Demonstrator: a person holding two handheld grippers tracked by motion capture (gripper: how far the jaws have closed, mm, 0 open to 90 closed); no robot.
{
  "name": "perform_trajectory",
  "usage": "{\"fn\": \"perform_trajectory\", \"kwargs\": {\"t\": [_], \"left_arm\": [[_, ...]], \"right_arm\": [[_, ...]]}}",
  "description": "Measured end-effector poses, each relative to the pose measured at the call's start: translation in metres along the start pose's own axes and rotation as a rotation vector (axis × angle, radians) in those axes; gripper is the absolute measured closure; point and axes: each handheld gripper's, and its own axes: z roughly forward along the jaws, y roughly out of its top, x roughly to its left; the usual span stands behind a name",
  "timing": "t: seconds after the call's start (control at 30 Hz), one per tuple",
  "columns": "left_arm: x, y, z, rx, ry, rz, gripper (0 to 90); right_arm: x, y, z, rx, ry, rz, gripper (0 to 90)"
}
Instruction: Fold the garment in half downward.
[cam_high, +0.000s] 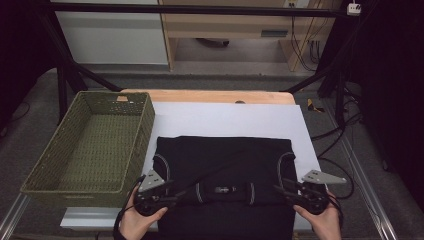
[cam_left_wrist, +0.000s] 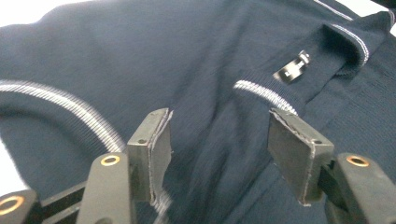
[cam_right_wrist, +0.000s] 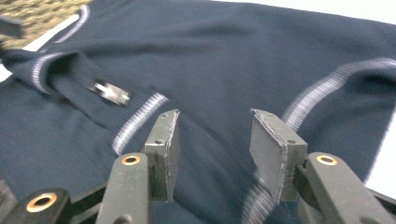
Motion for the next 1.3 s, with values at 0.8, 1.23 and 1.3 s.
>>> {"fn": "perform_trajectory", "kwargs": {"t": [0.8, 1.23, 1.3], "left_arm": [[-0.006, 0.004, 0.048, 0.176, -0.089, -0.014, 82.1], [-0.036, -0.006, -0.013, 0.036, -0.148, 0.087, 84.2], [-0.040, -0.015, -0.013, 0.053, -0.160, 0.093, 83.7]], "right_arm": [[0.029, 0.010, 0.074, 0.207, 0.086, -0.089, 82.1], [0.058, 0.006, 0.019, 0.079, 0.144, -0.110, 82.1], [0.060, -0.003, 0.015, 0.090, 0.154, -0.104, 81.8]]}}
